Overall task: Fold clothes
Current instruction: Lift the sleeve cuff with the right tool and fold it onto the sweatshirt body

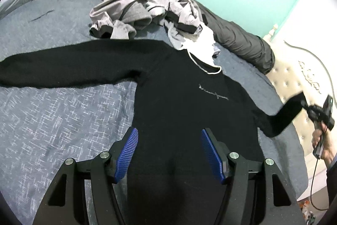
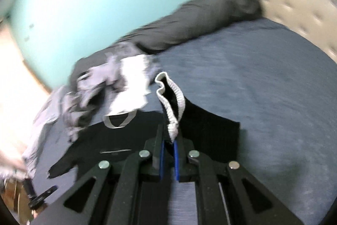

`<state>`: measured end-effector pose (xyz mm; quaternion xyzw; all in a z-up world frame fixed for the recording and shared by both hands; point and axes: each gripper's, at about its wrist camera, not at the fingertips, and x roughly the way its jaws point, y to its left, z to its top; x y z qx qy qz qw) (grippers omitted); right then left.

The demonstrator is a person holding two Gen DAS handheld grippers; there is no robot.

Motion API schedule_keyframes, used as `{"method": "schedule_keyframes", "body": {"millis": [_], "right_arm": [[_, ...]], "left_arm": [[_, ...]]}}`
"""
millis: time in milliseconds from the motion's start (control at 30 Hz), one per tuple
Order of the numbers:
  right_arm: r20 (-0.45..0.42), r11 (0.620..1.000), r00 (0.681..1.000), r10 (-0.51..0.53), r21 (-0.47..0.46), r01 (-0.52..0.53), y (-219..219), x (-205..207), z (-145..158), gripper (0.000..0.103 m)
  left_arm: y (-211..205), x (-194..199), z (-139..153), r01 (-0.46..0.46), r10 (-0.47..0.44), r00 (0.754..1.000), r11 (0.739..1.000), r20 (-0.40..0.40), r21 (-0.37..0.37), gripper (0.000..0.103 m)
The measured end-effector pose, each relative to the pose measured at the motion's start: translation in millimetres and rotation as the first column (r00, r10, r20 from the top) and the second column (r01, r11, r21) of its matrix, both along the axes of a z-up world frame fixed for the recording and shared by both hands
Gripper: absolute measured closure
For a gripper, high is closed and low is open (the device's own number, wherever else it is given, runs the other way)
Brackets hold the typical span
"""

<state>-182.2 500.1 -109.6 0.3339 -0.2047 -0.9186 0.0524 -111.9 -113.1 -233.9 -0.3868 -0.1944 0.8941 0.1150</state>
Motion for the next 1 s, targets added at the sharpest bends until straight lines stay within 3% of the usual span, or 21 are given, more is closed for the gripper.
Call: {"method": "schedule_keyframes", "body": {"millis": [200,400,600,800,1000], "right_arm": [[-0.041,0.979,0.978,0.205,-0.007,-0.205,-109.5,-21.0,25.9,0.096],[-0.019,0.934,0.934,0.356,-0.018,-0.357,-198.5,-32.1,22.0,0.096],[0.056,0.897,0.895,0.442,-0.039,-0.44,-252.6,-28.2,-15.3,0.096],[0.124,0.866,0.857,0.499,-0.083,-0.492,-280.0,-18.2,-60.8,0.096],[0.176,0.857,0.839,0.515,-0.12,-0.501,-292.9,-15.0,-96.7,0.096]], "left_arm": [[-9.7,15.9,17.6,-0.007,0.007,1.0,1.0,-0.024,-0.013,0.037],[-17.0,26.2,24.5,-0.007,0.006,0.999,1.0,-0.034,-0.015,0.037],[-22.9,28.9,26.0,-0.01,0.009,0.999,1.0,-0.033,-0.015,0.037],[-22.4,25.8,25.1,-0.004,0.003,1.0,0.999,-0.03,-0.032,0.037],[-16.4,23.5,24.2,0.011,-0.012,1.0,0.999,-0.027,-0.031,0.037]]}}
